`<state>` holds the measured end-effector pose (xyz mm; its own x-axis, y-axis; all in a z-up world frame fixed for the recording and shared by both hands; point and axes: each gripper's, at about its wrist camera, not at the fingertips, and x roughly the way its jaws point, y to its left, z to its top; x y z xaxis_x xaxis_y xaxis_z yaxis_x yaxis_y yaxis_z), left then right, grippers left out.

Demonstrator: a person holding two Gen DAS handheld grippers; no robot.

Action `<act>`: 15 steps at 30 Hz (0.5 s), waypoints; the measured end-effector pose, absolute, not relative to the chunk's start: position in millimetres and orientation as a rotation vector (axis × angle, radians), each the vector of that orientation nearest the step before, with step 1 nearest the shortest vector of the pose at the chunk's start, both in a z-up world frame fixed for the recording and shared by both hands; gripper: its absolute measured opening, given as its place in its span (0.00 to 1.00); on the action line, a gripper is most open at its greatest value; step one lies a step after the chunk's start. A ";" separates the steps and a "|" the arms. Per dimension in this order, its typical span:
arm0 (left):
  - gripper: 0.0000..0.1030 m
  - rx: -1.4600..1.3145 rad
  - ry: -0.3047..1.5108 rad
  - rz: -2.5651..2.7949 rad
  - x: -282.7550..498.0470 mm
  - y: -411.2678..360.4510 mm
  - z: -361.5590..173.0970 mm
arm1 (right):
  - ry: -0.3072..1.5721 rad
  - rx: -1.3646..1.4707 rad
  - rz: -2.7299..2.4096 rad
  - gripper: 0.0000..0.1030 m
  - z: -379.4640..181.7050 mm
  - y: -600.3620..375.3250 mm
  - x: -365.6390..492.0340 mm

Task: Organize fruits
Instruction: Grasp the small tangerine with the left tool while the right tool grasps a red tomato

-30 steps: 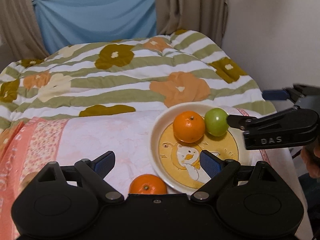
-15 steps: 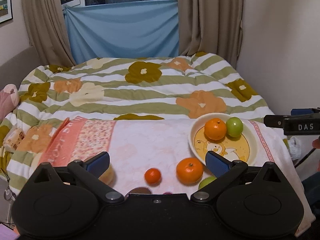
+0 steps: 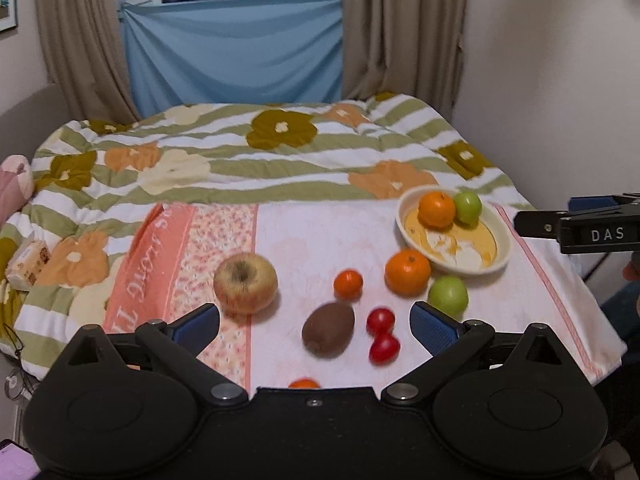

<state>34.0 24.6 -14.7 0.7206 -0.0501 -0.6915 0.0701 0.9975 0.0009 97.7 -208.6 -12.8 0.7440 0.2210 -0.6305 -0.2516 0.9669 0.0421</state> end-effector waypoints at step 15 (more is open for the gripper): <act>0.80 0.112 0.912 -0.270 43.1 57.1 -104.1 | 0.773 0.025 0.205 1.00 -96.2 -138.4 69.8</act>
